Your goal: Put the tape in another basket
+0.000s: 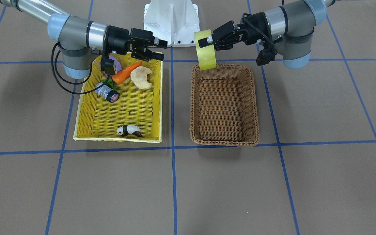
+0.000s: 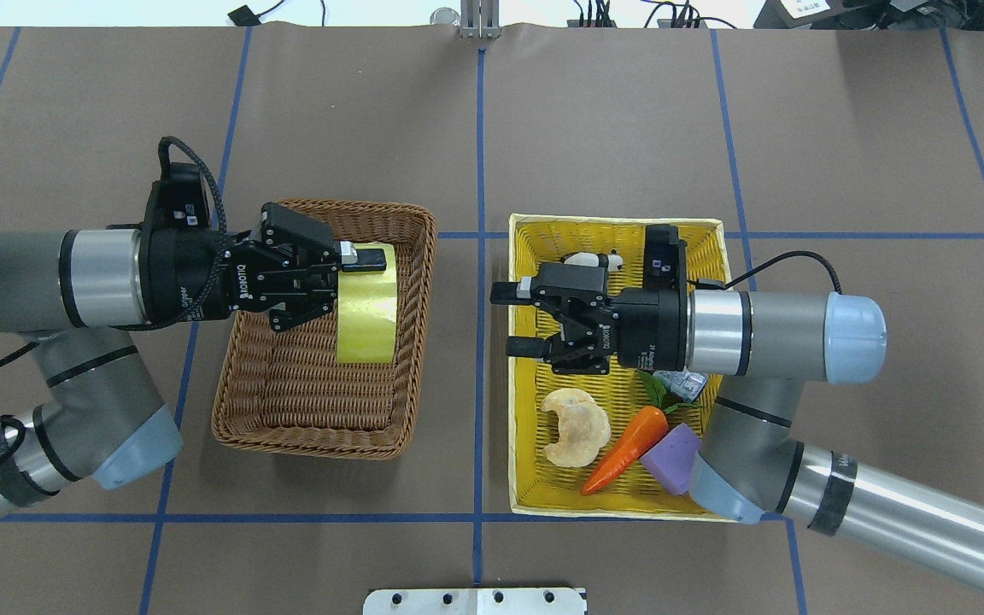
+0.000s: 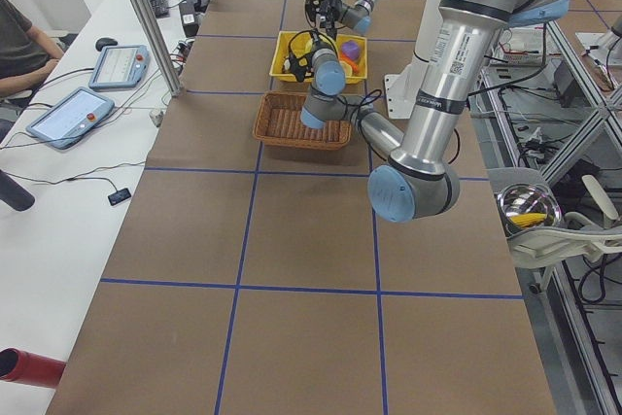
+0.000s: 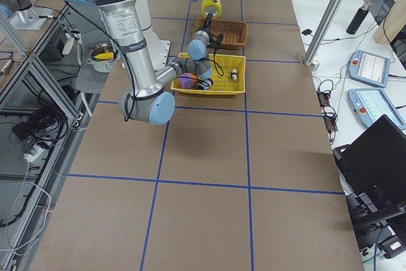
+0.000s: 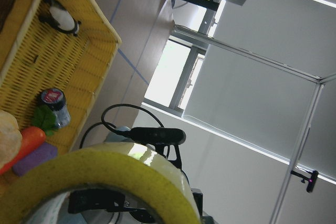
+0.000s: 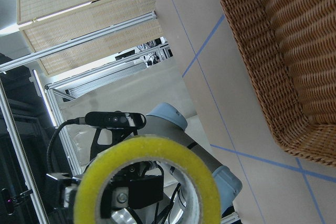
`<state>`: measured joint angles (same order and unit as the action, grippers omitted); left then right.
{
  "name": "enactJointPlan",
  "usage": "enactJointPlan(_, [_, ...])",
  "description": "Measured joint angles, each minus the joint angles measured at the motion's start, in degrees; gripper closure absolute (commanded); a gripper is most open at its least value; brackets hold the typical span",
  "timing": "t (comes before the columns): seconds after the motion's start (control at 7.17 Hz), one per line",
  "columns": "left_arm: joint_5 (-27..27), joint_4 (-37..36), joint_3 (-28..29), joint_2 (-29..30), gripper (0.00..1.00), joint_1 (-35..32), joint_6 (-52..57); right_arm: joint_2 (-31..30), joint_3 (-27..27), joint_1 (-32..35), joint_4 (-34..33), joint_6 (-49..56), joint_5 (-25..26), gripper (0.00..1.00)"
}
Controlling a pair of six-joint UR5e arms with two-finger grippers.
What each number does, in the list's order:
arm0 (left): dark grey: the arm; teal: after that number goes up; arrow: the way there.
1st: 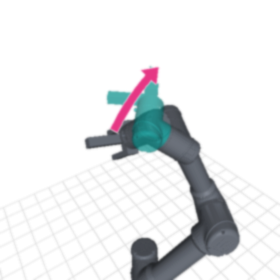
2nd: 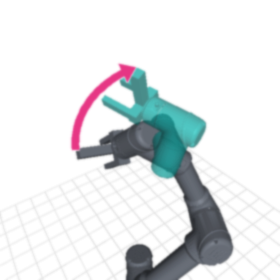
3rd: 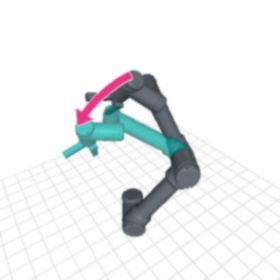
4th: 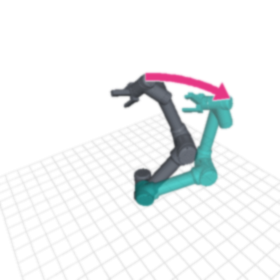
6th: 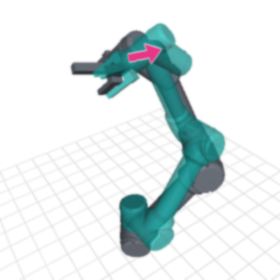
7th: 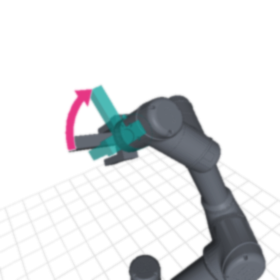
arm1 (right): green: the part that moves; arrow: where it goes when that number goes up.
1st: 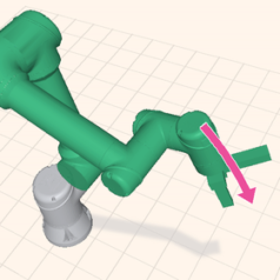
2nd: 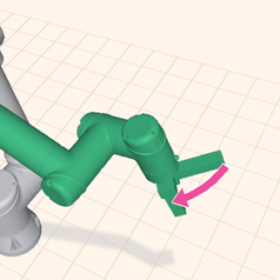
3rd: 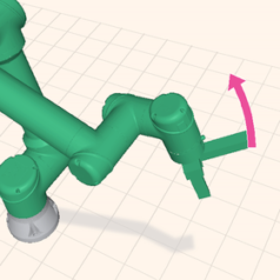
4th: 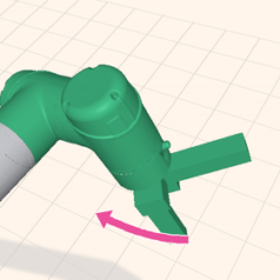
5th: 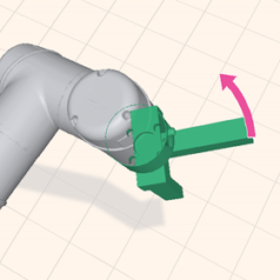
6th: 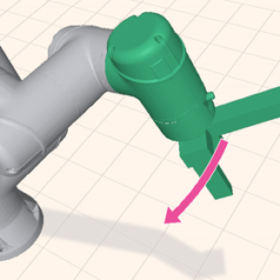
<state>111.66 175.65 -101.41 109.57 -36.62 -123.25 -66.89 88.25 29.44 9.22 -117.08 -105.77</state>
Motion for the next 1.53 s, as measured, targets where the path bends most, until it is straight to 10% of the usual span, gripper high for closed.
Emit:
enactJointPlan(0.42, [-0.36, -36.35, -12.50, -2.48, 1.00, 0.83, 19.18, -4.05, 0.17, 8.73, -7.25, 10.63, -4.63, 0.00])
enactJointPlan(0.98, [-0.64, -56.91, -16.32, -3.00, 1.00, 1.73, 36.06, -13.77, 0.29, 15.91, -10.85, 21.15, -5.80, 0.00])
enactJointPlan(1.53, [-7.72, -80.00, -15.99, 5.39, 1.00, 5.24, 40.79, -20.44, 0.32, 29.94, -23.37, 43.77, -21.57, 0.00])
